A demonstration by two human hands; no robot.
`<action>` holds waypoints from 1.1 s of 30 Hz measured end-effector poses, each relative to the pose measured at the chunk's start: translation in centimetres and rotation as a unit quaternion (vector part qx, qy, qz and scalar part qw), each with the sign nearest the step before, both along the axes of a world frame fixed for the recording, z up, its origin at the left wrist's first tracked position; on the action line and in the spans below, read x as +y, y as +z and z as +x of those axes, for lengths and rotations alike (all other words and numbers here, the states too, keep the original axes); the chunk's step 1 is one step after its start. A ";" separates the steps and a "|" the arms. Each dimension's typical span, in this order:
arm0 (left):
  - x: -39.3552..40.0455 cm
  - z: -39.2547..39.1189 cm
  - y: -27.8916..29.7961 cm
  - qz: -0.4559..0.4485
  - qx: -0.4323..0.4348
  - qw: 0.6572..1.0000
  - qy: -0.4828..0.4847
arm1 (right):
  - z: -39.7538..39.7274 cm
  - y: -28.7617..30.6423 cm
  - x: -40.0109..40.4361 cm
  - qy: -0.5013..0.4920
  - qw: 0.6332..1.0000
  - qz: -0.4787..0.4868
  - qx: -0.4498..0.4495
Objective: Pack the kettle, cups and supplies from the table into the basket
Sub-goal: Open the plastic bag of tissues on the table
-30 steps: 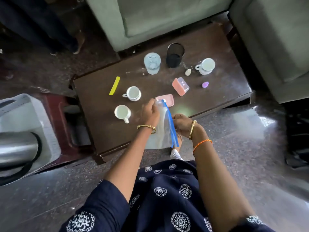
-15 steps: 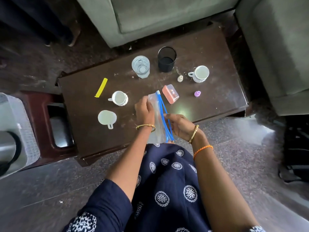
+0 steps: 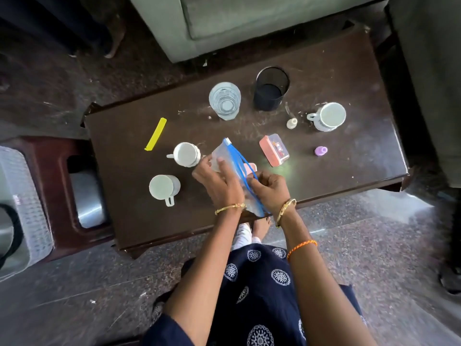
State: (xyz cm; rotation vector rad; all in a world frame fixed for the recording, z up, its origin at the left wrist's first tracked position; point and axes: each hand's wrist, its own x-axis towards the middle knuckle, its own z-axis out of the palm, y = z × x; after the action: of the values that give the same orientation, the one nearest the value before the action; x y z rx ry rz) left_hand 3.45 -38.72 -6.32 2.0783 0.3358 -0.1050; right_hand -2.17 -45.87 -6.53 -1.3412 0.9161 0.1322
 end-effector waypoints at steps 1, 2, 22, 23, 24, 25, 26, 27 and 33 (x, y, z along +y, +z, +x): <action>0.1 -0.1 0.2 -0.010 0.014 1.000 0.000 | 0.3 -0.3 0.2 0.001 1.000 -0.002 0.000; 0.2 -0.3 0.4 -0.005 0.028 1.000 -0.013 | 0.4 -0.6 0.3 0.011 1.000 -0.004 -0.002; 3.4 1.7 -1.8 0.092 0.013 0.974 -0.206 | -1.3 -6.4 -0.5 -0.247 0.869 0.423 0.071; 3.3 1.9 -2.1 0.087 0.011 0.975 -0.202 | -2.0 -6.6 -0.6 -0.264 0.851 0.452 0.041; 3.2 2.1 -2.3 0.083 0.008 0.976 -0.200 | -2.5 -6.8 -0.7 -0.272 0.841 0.468 0.018; 3.2 2.2 -2.6 0.079 0.006 0.976 -0.200 | -2.6 -7.1 -0.8 -0.270 0.839 0.472 0.012; 3.2 2.3 -3.0 0.076 0.005 0.976 -0.203 | -2.6 -7.5 -0.9 -0.258 0.848 0.462 0.026; 3.2 2.3 -3.3 0.073 0.005 0.976 -0.206 | -2.2 -7.9 -0.8 -0.231 0.867 0.439 0.053; 3.6 1.6 -5.0 0.030 0.016 0.976 -0.215 | 2.2 -10.1 -0.9 -0.065 0.957 0.216 0.184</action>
State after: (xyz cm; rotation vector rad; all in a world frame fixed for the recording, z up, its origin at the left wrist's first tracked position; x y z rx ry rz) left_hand 5.04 -35.10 -11.36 2.1817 -0.0990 -0.3917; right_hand 0.05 -46.76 -16.60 -0.8586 1.2047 0.4668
